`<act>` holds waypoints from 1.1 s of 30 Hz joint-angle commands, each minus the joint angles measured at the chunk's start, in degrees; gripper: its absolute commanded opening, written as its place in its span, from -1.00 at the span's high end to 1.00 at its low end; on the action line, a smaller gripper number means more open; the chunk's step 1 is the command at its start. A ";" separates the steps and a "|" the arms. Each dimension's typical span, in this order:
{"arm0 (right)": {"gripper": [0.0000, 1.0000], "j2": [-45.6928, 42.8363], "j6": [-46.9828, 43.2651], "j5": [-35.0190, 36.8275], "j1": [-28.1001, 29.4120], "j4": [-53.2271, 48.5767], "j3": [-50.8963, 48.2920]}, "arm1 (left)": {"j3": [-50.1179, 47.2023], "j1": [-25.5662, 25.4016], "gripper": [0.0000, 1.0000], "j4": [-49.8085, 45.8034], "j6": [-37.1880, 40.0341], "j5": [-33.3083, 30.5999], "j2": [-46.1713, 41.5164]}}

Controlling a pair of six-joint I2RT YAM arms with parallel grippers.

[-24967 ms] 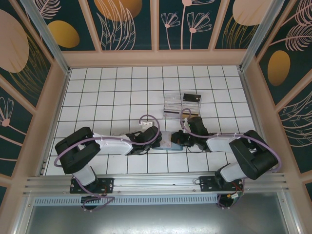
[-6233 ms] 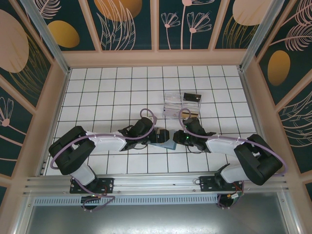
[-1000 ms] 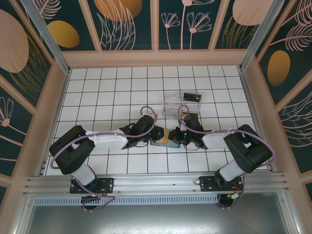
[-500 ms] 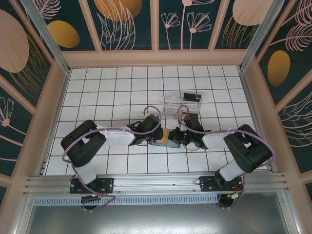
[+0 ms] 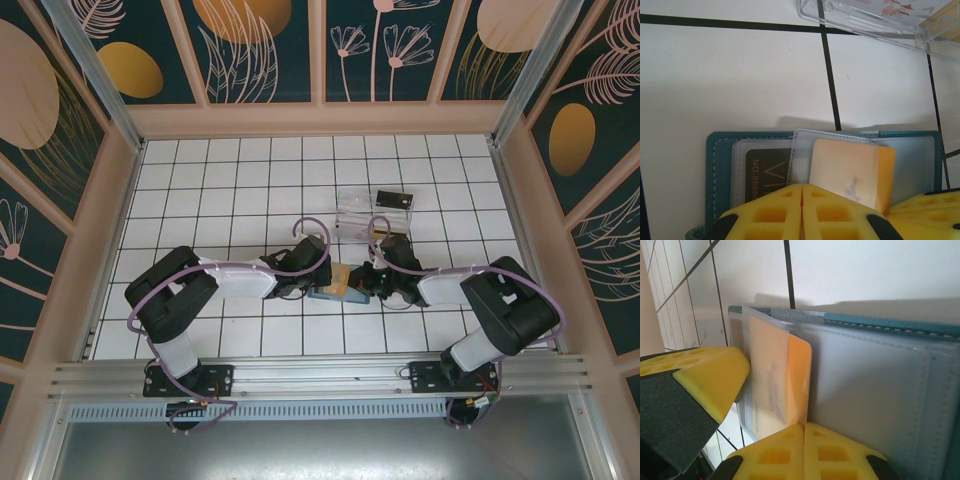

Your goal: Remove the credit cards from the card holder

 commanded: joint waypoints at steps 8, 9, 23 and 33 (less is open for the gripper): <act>0.90 -6.66 -3.77 -0.62 -4.36 -5.31 -3.99 | -1.61 0.32 0.79 -3.13 -0.32 -1.15 1.20; 0.90 -7.60 -4.19 -0.73 -4.93 -5.93 -4.33 | -1.65 0.25 0.79 -2.99 -0.30 -1.06 1.19; 0.96 -26.01 -11.54 -2.50 -11.26 -22.35 -4.44 | -1.04 0.31 0.77 -1.68 0.23 0.71 -0.07; 1.00 -30.34 -20.54 8.43 -10.77 -41.06 12.19 | -1.89 0.24 -0.07 3.96 2.60 2.07 -11.85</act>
